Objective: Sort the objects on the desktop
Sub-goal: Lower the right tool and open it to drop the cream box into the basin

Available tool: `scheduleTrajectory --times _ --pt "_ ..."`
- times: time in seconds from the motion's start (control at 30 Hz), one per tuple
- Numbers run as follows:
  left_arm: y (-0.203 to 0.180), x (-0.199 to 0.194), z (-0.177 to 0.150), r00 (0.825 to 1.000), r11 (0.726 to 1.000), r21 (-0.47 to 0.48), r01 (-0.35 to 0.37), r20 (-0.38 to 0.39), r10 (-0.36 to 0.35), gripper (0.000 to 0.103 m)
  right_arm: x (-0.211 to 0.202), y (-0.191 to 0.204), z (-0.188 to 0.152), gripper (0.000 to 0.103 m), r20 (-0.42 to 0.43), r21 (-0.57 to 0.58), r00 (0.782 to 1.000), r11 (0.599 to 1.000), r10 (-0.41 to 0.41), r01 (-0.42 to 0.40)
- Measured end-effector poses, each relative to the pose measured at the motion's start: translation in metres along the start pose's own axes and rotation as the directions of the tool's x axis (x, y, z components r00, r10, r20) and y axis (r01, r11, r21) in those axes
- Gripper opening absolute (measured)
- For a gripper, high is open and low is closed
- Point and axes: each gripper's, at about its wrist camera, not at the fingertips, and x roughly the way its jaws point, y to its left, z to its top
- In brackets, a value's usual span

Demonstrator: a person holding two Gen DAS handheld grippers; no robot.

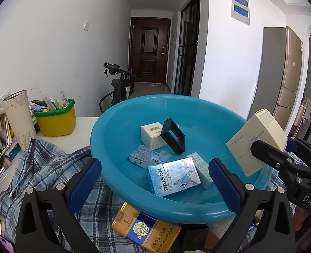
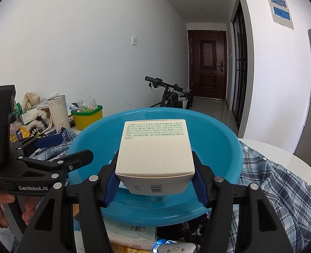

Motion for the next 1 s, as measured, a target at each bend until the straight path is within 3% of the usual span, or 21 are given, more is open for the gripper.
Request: scheduleTrajectory --times 0.3,0.33,0.37,0.4,0.5,1.0 --pt "0.001 -0.002 0.001 0.999 1.000 0.013 -0.029 0.014 0.029 0.103 0.000 0.002 0.001 0.059 0.012 0.005 1.000 1.000 0.003 -0.003" --pt "0.002 -0.002 0.001 1.000 1.000 0.011 -0.026 0.018 0.026 0.103 -0.001 0.001 0.001 0.070 0.016 0.009 1.000 1.000 0.006 -0.006" --pt "0.002 -0.003 0.002 0.999 1.000 0.011 -0.028 0.021 0.028 0.103 -0.002 0.001 0.001 0.092 0.020 0.013 1.000 1.000 0.011 -0.012" --pt "0.003 -0.003 0.002 0.999 0.999 0.010 -0.034 0.023 0.034 0.103 -0.004 -0.001 0.001 0.103 0.031 0.018 0.999 1.000 0.012 -0.013" --pt "0.001 -0.001 0.002 0.998 0.998 0.024 -0.055 0.011 0.055 0.103 -0.009 -0.004 0.002 0.103 0.060 0.033 0.998 0.999 0.016 -0.018" --pt "0.000 -0.007 0.004 0.992 0.993 0.031 -0.117 0.039 0.116 0.103 -0.002 -0.001 0.000 0.103 0.022 0.023 1.000 1.000 -0.011 0.010"
